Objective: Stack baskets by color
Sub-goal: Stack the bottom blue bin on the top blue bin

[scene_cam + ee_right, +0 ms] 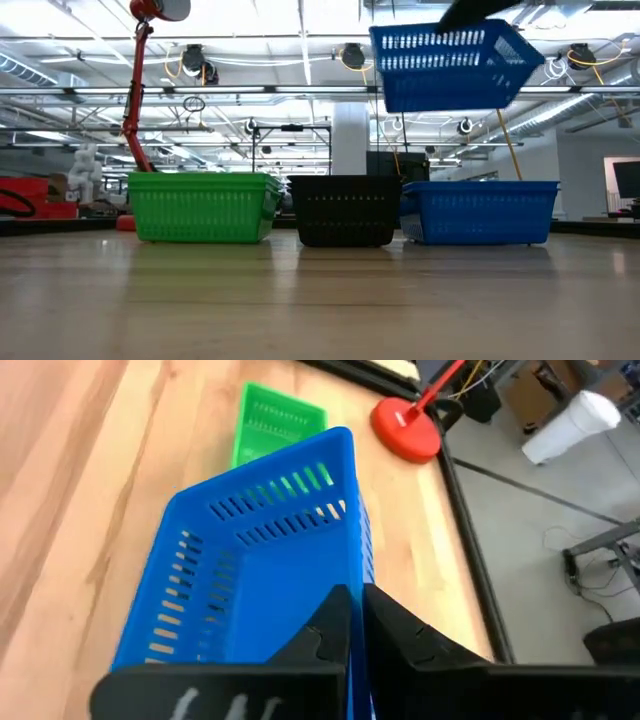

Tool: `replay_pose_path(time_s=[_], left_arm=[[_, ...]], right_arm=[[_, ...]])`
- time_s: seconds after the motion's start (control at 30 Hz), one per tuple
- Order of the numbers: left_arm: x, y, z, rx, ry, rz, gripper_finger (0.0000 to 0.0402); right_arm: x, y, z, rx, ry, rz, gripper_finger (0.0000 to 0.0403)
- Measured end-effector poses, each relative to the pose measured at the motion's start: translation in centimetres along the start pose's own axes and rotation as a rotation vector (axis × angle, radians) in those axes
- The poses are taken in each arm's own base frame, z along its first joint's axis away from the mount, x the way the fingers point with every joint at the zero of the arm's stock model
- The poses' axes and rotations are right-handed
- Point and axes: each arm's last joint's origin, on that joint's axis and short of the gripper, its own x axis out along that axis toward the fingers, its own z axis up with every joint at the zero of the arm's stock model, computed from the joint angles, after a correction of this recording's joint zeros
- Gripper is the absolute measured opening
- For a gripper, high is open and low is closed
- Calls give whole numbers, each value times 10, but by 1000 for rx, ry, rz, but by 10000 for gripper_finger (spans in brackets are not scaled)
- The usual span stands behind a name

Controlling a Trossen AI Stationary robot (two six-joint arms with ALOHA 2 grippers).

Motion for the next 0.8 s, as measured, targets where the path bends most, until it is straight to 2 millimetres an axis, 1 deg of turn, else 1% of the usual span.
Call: replay_pose_path(time_s=[0.17,0.33,0.5,0.8], left_arm=[[0,0,-1,37,5,-9,269],[1,0,-2,80,22,-19,269],[4,3,-3,83,38,-46,269],[10,8,-2,55,51,-60,269]], right_arm=[[-2,-7,-16,35,-28,64,5],[0,-17,-32,65,-79,112,5],[1,-28,-46,118,-94,144,5],[13,-40,-67,183,-59,170,4]])
